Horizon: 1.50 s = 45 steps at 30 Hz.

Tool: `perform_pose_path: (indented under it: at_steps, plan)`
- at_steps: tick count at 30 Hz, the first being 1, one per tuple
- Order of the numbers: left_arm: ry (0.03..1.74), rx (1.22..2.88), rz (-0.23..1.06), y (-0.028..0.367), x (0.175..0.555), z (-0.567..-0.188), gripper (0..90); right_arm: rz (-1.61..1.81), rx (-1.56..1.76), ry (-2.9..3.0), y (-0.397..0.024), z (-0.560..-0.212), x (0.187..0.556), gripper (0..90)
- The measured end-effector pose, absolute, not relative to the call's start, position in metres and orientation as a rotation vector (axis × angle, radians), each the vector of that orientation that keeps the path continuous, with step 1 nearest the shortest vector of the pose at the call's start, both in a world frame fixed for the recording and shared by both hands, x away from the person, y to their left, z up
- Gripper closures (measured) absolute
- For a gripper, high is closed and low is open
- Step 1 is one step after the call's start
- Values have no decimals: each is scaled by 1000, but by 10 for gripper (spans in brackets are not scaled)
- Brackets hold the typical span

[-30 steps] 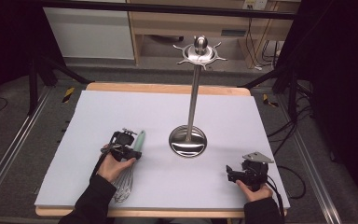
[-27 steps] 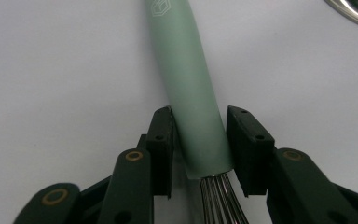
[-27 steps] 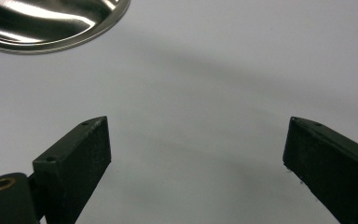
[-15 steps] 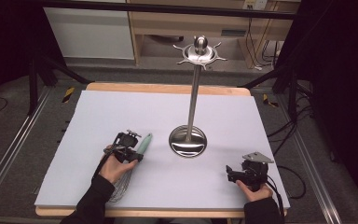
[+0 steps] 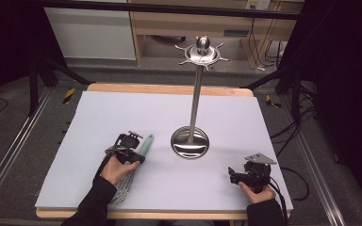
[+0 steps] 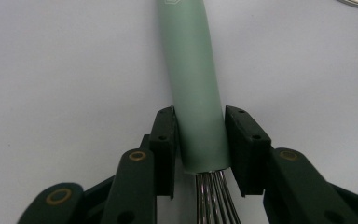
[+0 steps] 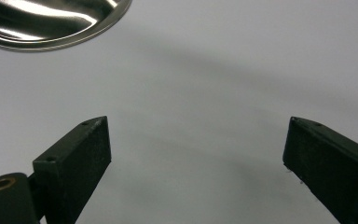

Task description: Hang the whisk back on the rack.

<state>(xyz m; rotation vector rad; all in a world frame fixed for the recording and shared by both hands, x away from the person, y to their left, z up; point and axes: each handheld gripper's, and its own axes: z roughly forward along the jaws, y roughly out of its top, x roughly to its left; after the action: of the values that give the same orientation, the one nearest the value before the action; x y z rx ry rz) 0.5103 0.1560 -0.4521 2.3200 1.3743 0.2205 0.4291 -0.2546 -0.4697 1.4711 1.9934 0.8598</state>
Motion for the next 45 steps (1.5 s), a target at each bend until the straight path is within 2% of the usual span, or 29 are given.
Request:
perform_pose_path:
  at_steps: [11, 21, 45]
  plan:
    - [1419, 2277, 228, 155, 507, -448, 673, 859, 1472, 1987, -255, -469, 429, 80]
    - [1320, 2152, 292, 167, 488, -423, 685, 867, 1473, 1983, -256, -468, 429, 80]
    - [1141, 1980, 417, 192, 443, -387, 686, 872, 1466, 1979, -257, -467, 427, 81]
